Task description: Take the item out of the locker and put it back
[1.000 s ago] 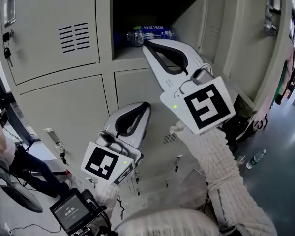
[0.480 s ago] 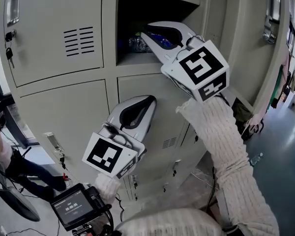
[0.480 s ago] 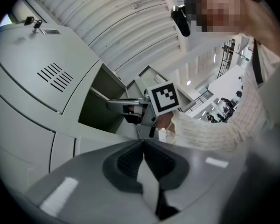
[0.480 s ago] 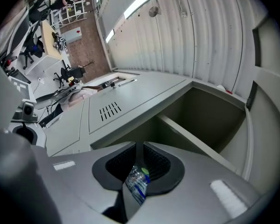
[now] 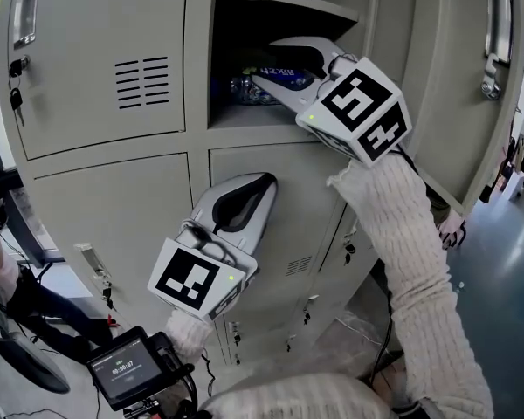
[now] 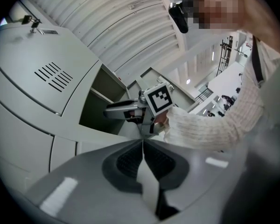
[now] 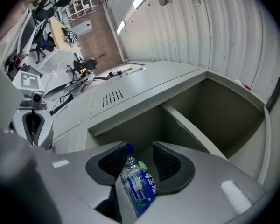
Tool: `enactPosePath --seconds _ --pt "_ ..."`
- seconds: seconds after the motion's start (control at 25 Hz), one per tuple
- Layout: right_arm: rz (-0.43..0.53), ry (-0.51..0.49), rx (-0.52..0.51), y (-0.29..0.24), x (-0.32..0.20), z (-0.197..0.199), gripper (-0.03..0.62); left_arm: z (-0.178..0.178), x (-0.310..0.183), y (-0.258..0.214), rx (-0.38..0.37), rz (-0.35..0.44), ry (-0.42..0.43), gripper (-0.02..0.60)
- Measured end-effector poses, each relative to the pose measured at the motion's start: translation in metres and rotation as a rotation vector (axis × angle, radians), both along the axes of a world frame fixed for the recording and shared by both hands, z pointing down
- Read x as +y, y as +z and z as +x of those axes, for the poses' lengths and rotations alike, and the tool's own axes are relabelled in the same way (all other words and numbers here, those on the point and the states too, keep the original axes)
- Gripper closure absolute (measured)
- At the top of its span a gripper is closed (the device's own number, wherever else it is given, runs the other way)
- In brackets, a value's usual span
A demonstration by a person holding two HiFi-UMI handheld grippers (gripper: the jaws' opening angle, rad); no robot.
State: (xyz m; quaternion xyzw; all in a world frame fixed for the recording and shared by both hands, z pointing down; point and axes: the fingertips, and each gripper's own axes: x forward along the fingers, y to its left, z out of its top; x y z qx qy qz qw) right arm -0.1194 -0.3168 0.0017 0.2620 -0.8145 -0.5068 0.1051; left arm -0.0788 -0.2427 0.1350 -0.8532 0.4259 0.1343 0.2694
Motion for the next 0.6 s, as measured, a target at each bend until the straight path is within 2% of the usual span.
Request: enactPosePath --seconds 0.16,0.6 --pt "-0.002 0.068 0.144 0.02 -0.023 -0.003 0.35 0.0 0.001 -0.004 0.023 -0.002 0.031 0.574" --pt "-0.034 0.16 0.468 0.034 -0.06 -0.006 0.296 0.005 -0.001 -0.005 0.046 -0.013 0.088 0.574"
